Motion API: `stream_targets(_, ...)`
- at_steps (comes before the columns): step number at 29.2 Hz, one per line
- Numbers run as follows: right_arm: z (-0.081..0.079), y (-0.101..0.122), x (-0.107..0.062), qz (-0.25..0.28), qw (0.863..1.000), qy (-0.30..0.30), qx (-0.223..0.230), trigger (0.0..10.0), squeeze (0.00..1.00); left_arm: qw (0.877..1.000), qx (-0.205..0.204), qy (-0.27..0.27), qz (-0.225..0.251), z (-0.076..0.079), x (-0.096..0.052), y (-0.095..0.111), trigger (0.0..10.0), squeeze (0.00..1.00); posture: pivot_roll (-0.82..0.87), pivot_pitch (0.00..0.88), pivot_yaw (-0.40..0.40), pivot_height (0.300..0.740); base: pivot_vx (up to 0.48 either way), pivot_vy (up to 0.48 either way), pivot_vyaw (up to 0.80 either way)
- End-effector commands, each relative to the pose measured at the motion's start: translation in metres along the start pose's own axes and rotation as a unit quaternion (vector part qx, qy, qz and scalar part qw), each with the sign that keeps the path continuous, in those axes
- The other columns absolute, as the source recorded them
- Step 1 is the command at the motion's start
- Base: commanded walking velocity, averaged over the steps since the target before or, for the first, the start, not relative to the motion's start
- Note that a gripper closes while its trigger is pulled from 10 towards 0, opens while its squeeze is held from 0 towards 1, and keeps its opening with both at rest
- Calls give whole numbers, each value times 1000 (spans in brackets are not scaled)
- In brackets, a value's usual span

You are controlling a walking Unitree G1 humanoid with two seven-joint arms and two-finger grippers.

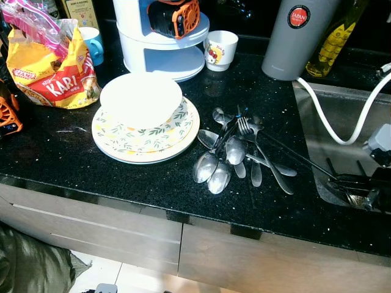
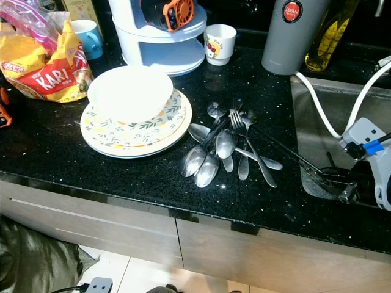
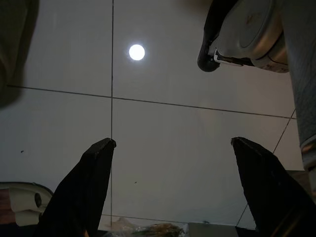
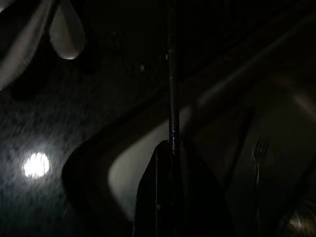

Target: Kitchen organization

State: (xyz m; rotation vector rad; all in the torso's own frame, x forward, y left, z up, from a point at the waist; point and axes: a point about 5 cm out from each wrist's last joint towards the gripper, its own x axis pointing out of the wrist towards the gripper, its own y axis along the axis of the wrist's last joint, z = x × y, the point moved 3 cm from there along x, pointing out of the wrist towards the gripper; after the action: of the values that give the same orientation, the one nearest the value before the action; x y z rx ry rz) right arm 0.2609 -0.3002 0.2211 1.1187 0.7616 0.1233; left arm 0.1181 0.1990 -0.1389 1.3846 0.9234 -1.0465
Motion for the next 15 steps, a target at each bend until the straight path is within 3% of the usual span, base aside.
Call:
stream_targets(1, 4, 7, -4, 28, 1000, -10, -1, 0, 0, 1000, -3, -7, -14, 5, 0, -9, 10000, 0, -31, 111, -36, 740, 0, 0, 0)
stream_targets(6, 8, 13, -7, 63, 998, -21, 6, 0, 0, 1000, -2, -7, -15, 6, 0, -8, 10000, 0, -33, 110, -31, 740, 0, 0, 0)
stream_targets(7, 12, 19, -12, 101, 994, -34, 15, 0, 0, 1000, -1, -7, -15, 5, 0, -9, 10000, 0, -33, 111, -30, 740, 0, 0, 0)
stream_targets(15, 13, 29, -24, 182, 982, -35, 35, 0, 0, 1000, 2, -5, -14, 1, 0, -8, 10000, 0, -34, 111, -21, 740, 0, 0, 0)
